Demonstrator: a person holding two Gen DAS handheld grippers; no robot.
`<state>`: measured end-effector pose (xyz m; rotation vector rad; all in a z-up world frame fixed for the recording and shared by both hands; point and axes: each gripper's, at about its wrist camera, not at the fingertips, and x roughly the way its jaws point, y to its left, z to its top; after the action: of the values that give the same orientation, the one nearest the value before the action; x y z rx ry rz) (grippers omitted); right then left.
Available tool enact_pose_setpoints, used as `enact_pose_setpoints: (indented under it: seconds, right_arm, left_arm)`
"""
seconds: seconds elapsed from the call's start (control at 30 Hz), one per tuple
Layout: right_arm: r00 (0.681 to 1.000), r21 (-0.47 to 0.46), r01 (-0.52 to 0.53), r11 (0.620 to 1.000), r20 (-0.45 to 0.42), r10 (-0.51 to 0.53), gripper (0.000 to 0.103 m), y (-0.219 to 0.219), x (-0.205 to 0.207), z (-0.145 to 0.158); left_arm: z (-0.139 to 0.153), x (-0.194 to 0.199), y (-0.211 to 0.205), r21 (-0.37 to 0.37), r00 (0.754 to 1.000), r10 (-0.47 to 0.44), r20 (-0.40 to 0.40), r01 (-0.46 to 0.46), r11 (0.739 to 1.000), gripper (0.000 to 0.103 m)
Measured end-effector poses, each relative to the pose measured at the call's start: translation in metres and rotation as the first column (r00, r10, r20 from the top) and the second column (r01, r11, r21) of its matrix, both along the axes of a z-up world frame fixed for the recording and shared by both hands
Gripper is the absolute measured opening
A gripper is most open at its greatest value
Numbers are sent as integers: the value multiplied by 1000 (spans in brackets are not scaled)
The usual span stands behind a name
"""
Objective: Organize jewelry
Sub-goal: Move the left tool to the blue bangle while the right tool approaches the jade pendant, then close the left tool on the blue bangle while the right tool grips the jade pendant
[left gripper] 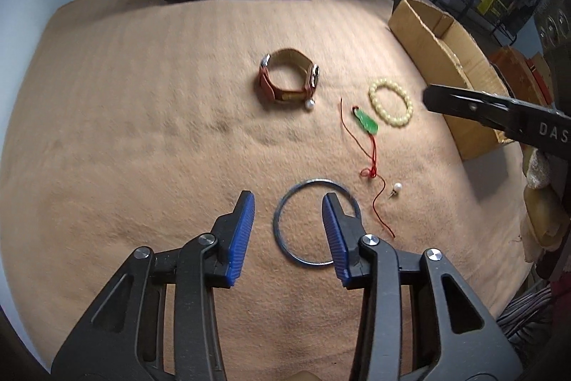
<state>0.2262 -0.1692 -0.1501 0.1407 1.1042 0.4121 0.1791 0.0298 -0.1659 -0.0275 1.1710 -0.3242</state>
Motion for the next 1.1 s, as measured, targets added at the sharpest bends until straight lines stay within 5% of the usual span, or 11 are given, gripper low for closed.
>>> enact_pose_setpoints:
  seconds: [1.1]
  right_arm:
    - [995,-161,-51,986,-90,37,20,42,39,-64]
  left_arm:
    - [-41,10,-13,115,998,-60,-18,61,991,9]
